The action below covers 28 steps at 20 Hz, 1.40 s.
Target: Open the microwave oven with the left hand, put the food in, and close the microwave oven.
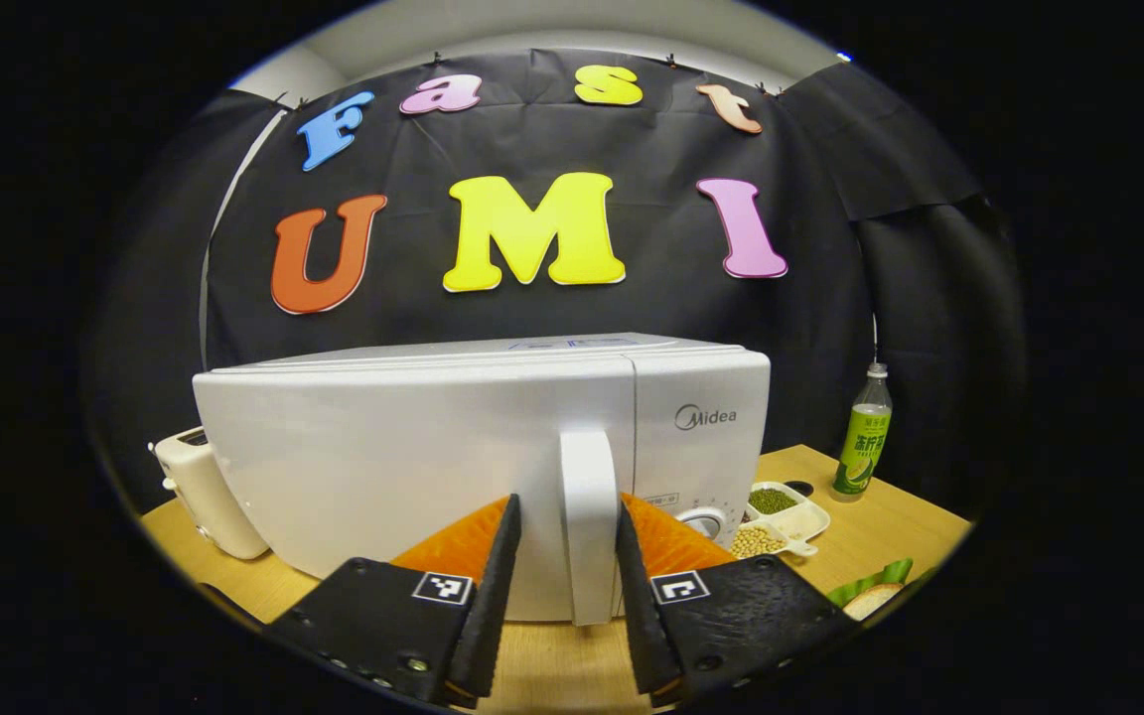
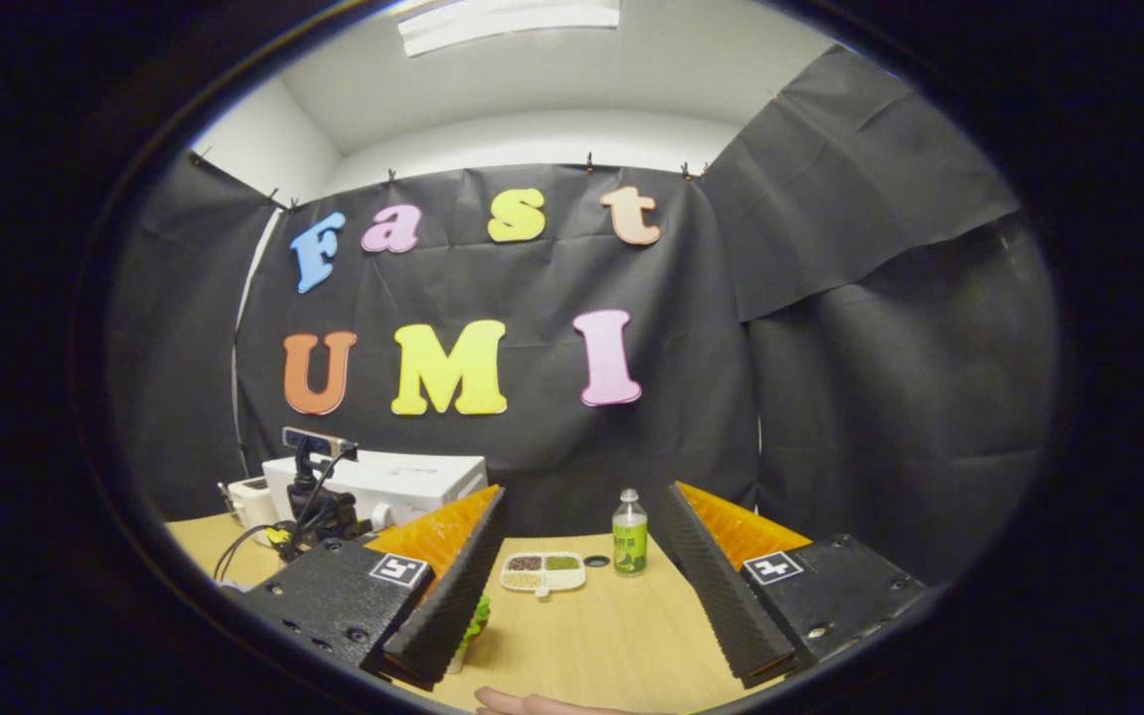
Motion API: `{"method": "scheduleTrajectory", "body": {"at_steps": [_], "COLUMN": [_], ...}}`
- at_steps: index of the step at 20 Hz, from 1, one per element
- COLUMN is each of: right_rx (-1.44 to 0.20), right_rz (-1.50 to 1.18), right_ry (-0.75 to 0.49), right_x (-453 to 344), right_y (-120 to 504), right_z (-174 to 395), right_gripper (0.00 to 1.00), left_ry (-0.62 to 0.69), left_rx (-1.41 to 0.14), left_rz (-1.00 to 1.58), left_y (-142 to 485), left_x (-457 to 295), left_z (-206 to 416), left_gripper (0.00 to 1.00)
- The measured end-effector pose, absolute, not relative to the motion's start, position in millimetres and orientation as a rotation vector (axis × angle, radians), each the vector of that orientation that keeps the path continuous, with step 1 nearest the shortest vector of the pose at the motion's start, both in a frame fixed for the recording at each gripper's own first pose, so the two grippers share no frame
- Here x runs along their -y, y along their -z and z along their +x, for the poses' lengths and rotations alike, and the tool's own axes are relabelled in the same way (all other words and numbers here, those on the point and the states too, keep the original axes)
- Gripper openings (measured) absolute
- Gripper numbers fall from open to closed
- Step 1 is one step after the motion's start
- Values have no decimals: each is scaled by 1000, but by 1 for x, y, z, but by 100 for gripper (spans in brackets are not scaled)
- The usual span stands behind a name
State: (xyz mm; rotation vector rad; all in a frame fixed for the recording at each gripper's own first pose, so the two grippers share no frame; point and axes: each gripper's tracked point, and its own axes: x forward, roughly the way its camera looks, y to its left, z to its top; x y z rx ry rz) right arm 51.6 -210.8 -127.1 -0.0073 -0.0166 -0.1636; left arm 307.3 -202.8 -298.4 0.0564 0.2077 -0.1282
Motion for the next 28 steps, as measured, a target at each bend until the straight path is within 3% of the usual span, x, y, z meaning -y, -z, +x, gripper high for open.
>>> {"method": "scheduleTrajectory", "body": {"at_steps": [1,2,4,5,6,7,8,9,12,13,16,17,18,19,21,22,26,27,28], "right_rx": [24,30,32,33,32,29,28,31,51,54,56,54,52,52,60,63,65,57,49], "right_rz": [-19,-28,-34,-27,-21,-22,-29,-38,-63,-68,-58,-53,-50,-49,-52,-57,-58,-55,-53], "right_ry": [163,162,150,136,123,116,119,126,150,154,134,128,122,117,116,120,128,121,110], "right_x": [211,211,210,208,206,208,212,216,225,226,218,215,212,209,205,205,197,193,187], "right_y": [127,125,126,125,125,126,127,125,119,118,115,115,113,112,107,105,100,101,102], "right_z": [47,43,35,31,27,24,20,17,7,4,-2,-4,-8,-12,-21,-25,-34,-34,-34], "right_gripper": [91,100,100,91,92,100,92,100,100,91,92,100,92,100,100,91,91,100,100], "left_ry": [127,130,157,167,164,161,157,151,151,162,187,194,204,217,241,249,269,276,284], "left_rx": [-205,-216,-230,-238,-239,-237,-238,-238,-229,-208,-216,-224,-222,-226,-219,-217,-203,-200,-199], "left_rz": [69,74,36,16,3,12,20,18,14,18,10,9,6,5,1,-2,3,3,3], "left_y": [297,299,300,300,300,298,299,298,296,293,293,294,292,292,290,289,286,285,285], "left_x": [203,202,201,202,203,202,203,201,199,198,191,190,188,186,180,176,158,153,147], "left_z": [307,307,304,302,301,301,300,298,281,276,256,250,244,238,224,217,187,179,173], "left_gripper": [29,17,12,12,12,4,4,4,4,4,4,4,4,4,4,0,4,4,4]}}
